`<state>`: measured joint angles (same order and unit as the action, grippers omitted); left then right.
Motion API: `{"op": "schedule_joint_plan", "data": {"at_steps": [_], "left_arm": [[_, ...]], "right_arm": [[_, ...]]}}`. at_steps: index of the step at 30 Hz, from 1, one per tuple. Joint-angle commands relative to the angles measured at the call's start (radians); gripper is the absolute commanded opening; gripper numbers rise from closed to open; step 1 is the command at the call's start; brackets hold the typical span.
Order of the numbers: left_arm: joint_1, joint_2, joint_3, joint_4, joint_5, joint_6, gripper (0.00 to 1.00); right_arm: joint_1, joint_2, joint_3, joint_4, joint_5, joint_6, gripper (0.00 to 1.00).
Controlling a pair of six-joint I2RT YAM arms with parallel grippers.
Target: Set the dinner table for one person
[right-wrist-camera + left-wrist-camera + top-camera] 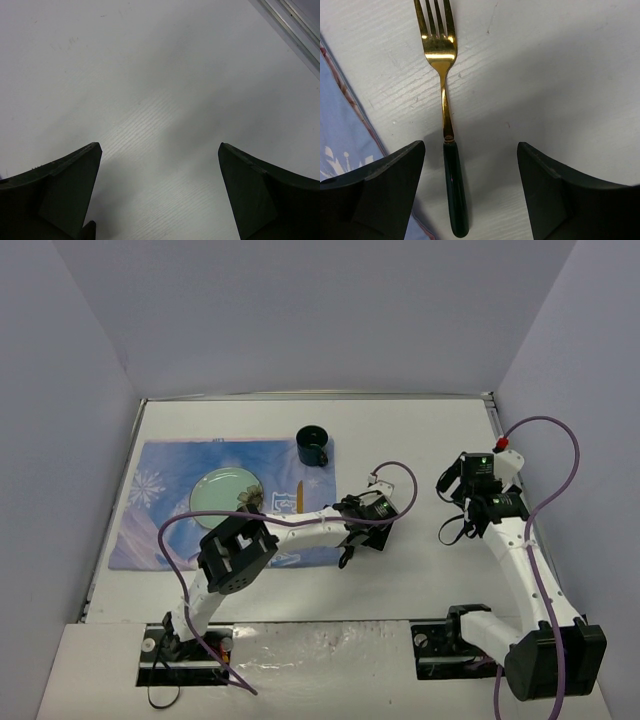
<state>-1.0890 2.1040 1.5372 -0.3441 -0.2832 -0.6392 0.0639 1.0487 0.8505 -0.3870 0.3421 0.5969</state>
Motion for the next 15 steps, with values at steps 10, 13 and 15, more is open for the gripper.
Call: {"op": "schedule_joint_plan", "data": {"at_steps": [10, 13, 15], "left_arm": [[0.052, 0.006, 0.018, -0.016, 0.062, 0.006, 0.53], [0.051, 0.016, 0.010, -0.020, 0.079, 0.001, 0.45], [0.050, 0.017, 0.004, -0.021, 0.090, -0.001, 0.40]], "right_arm": [[-0.021, -0.015, 0.004, 0.014, 0.000, -0.021, 1.00], [-0.024, -0.009, 0.013, 0.014, 0.001, -0.021, 1.00], [-0.024, -0.006, 0.015, 0.014, -0.001, -0.021, 1.00]]}}
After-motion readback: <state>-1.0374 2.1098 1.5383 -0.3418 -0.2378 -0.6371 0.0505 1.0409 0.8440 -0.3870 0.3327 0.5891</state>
